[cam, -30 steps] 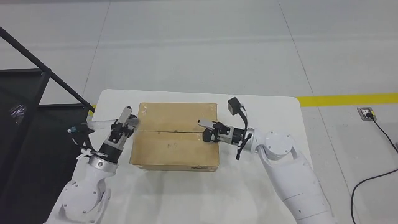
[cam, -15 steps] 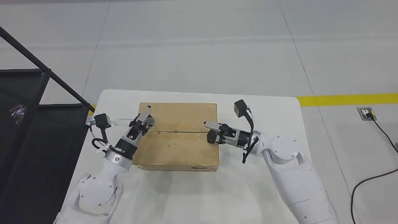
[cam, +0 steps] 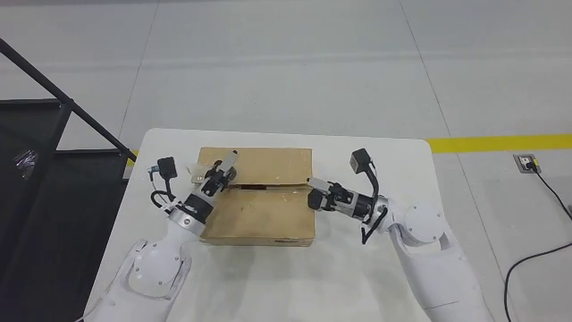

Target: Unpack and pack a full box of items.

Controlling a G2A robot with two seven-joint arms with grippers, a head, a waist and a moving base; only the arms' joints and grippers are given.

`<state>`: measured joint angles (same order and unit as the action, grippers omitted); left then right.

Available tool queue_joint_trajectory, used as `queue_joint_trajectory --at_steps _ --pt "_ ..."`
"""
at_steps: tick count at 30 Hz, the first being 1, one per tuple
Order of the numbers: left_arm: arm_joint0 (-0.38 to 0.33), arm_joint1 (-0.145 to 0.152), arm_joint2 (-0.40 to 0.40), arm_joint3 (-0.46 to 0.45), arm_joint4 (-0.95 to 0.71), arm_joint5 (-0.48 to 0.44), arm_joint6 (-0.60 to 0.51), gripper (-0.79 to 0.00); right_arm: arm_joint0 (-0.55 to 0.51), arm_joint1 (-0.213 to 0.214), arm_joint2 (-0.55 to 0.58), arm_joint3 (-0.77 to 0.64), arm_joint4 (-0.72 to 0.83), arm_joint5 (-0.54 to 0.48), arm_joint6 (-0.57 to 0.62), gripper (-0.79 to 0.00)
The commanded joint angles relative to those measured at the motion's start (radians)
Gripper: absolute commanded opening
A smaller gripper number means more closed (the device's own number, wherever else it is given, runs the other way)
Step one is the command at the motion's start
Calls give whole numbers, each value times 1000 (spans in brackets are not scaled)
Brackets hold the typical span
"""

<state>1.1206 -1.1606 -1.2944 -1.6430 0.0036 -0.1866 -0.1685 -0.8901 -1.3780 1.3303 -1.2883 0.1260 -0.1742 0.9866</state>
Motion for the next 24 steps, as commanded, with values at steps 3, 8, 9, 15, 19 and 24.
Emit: queue_joint_trajectory --at_steps 3,8,9,15,19,24 --pt "-13 -5 17 7 7 4 -10 0 -16 8 11 -13 8 -1 0 0" --pt "-23 -11 35 9 18 4 -20 0 -26 15 17 -16 20 -6 -1 0" --pt "-25 -12 38 10 20 4 -23 0 -27 17 18 -16 21 -7 -1 0" --pt "-31 -19 61 6 42 4 -32 0 -29 24 18 -12 34 -13 -2 0" --pt "-31 -23 74 2 54 5 -36 0 -25 28 14 -6 41 -14 -2 0" --pt "-37 -29 91 6 71 7 -43 0 -21 33 10 -1 48 -17 -2 0"
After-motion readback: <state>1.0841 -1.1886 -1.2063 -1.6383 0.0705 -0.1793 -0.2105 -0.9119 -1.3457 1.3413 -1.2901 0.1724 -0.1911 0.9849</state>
